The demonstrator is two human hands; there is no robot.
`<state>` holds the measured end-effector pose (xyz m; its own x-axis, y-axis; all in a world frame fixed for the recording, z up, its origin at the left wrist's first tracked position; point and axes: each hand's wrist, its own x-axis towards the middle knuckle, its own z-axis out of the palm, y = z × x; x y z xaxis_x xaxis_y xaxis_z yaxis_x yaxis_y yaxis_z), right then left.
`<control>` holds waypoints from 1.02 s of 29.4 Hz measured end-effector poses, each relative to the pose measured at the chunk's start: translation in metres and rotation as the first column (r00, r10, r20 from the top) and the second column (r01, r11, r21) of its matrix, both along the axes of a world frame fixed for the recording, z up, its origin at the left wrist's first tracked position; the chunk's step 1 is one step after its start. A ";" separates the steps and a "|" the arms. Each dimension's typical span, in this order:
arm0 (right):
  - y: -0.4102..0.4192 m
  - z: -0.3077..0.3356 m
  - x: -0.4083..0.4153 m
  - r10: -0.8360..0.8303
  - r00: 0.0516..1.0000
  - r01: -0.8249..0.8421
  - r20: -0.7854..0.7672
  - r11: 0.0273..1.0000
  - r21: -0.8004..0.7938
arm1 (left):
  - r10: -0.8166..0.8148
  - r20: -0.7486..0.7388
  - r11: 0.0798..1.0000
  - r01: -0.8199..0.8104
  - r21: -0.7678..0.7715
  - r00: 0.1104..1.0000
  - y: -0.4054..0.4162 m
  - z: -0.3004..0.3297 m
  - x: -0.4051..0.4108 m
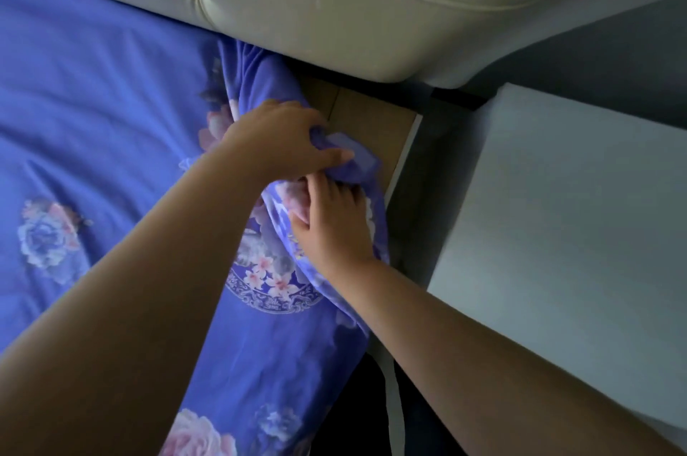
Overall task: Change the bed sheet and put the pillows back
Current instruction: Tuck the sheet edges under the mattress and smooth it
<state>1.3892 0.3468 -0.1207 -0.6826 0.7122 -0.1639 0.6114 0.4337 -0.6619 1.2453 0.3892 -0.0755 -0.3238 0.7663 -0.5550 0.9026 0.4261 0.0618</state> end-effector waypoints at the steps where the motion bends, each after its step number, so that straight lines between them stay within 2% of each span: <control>1: -0.006 0.002 0.000 0.008 0.999 -0.008 -0.037 1.000 0.002 | -0.006 -0.068 0.999 0.003 -0.043 0.998 -0.002 0.000 -0.002; 3: -0.014 0.010 0.001 -0.023 0.991 0.008 -0.135 0.994 -0.112 | 0.027 -0.190 0.993 -0.048 -0.105 0.981 -0.004 -0.001 -0.004; 4: -0.013 0.012 0.001 -0.057 0.987 0.028 -0.153 0.983 -0.184 | 0.093 -0.205 0.989 -0.115 -0.096 0.974 -0.003 -0.003 -0.007; 5: -0.007 0.012 0.000 -0.095 0.984 0.052 -0.153 0.964 -0.261 | 0.190 -0.174 0.978 -0.201 -0.052 0.966 -0.001 -0.004 -0.010; 6: 0.003 0.010 -0.003 -0.123 0.982 0.065 -0.146 0.935 -0.349 | 0.298 -0.087 0.955 -0.297 0.026 0.951 0.002 -0.006 -0.012; 7: 0.017 0.005 -0.007 -0.181 0.971 0.084 -0.154 0.866 -0.492 | 0.400 0.054 0.905 -0.404 0.131 0.915 0.004 -0.007 -0.014; 8: 0.035 0.000 -0.011 -0.305 0.940 0.116 -0.151 0.705 -0.700 | 0.477 0.235 0.818 -0.525 0.234 0.847 0.006 -0.008 -0.014; 9: 0.054 -0.008 -0.014 -0.436 0.891 0.103 -0.127 0.468 -0.877 | 0.500 0.408 0.706 -0.633 0.318 0.763 0.005 -0.008 -0.012; 10: 0.072 -0.016 -0.015 -0.531 0.847 0.131 -0.026 0.255 -0.958 | 0.482 0.505 0.606 -0.689 0.398 0.716 0.000 -0.010 -0.008; 11: 0.089 -0.029 -0.011 -0.562 0.826 0.124 0.046 0.101 -0.987 | 0.477 0.505 0.534 -0.694 0.483 0.719 -0.008 -0.013 -0.001; 12: 0.104 -0.039 -0.003 -0.584 0.808 0.124 0.079 0.037 -0.992 | 0.502 0.439 0.499 -0.664 0.557 0.745 -0.018 -0.018 0.008; 13: 0.116 -0.050 0.004 -0.579 0.807 0.156 0.117 0.019 -0.988 | 0.546 0.363 0.476 -0.636 0.607 0.755 -0.031 -0.025 0.018; 15: 0.131 -0.069 0.016 -0.520 0.821 0.384 0.237 0.195 -0.903 | 0.636 0.309 0.461 -0.669 0.583 0.707 -0.059 -0.044 0.038; 17: 0.136 -0.084 0.026 -0.539 0.726 0.677 0.427 0.452 -0.580 | 0.725 0.266 0.496 -0.749 0.439 0.636 -0.087 -0.064 0.058; 18: 0.133 -0.086 0.027 -0.585 0.676 0.737 0.447 0.541 -0.406 | 0.777 0.230 0.487 -0.791 0.370 0.586 -0.102 -0.072 0.067; 19: 0.129 -0.086 0.024 -0.621 0.658 0.751 0.427 0.587 -0.302 | 0.822 0.205 0.455 -0.829 0.324 0.531 -0.116 -0.078 0.075; 21: 0.112 -0.075 0.015 -0.653 0.680 0.711 0.333 0.699 -0.081 | 0.882 0.202 0.367 -0.890 0.271 0.426 -0.143 -0.085 0.088; 23: 0.088 -0.063 0.007 -0.587 0.804 0.562 0.099 0.803 0.197 | 0.905 0.259 0.281 -0.932 0.231 0.337 -0.164 -0.087 0.098; 24: 0.072 -0.057 -0.001 -0.446 0.893 0.445 -0.063 0.855 0.267 | 0.908 0.285 0.249 -0.943 0.220 0.307 -0.173 -0.088 0.100; 25: 0.052 -0.052 -0.012 -0.245 0.949 0.292 -0.200 0.921 0.259 | 0.911 0.295 0.226 -0.946 0.232 0.290 -0.181 -0.088 0.101; 26: 0.027 -0.047 -0.024 -0.026 0.957 0.083 -0.289 0.978 0.189 | 0.916 0.288 0.203 -0.941 0.270 0.280 -0.188 -0.088 0.101; 27: 0.001 -0.042 -0.037 0.205 0.930 -0.187 -0.304 0.978 0.086 | 0.926 0.277 0.161 -0.931 0.329 0.258 -0.194 -0.088 0.100; 28: -0.028 -0.038 -0.048 0.452 0.856 -0.474 -0.250 0.880 -0.036 | 0.942 0.265 0.092 -0.916 0.391 0.208 -0.201 -0.088 0.098; 29: -0.053 -0.036 -0.057 0.661 0.736 -0.677 -0.147 0.720 -0.150 | 0.957 0.255 0.012 -0.897 0.443 0.138 -0.209 -0.089 0.095; 30: -0.069 -0.042 -0.064 0.787 0.616 -0.773 -0.035 0.596 -0.217 | 0.970 0.235 -0.058 -0.875 0.482 0.065 -0.217 -0.090 0.092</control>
<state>1.3249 0.2774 -0.1625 -0.9468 -0.1387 -0.2905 0.1407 0.6333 -0.7610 1.3369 0.1725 -0.1656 -0.9579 -0.2271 -0.1757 -0.2843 0.8360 0.4693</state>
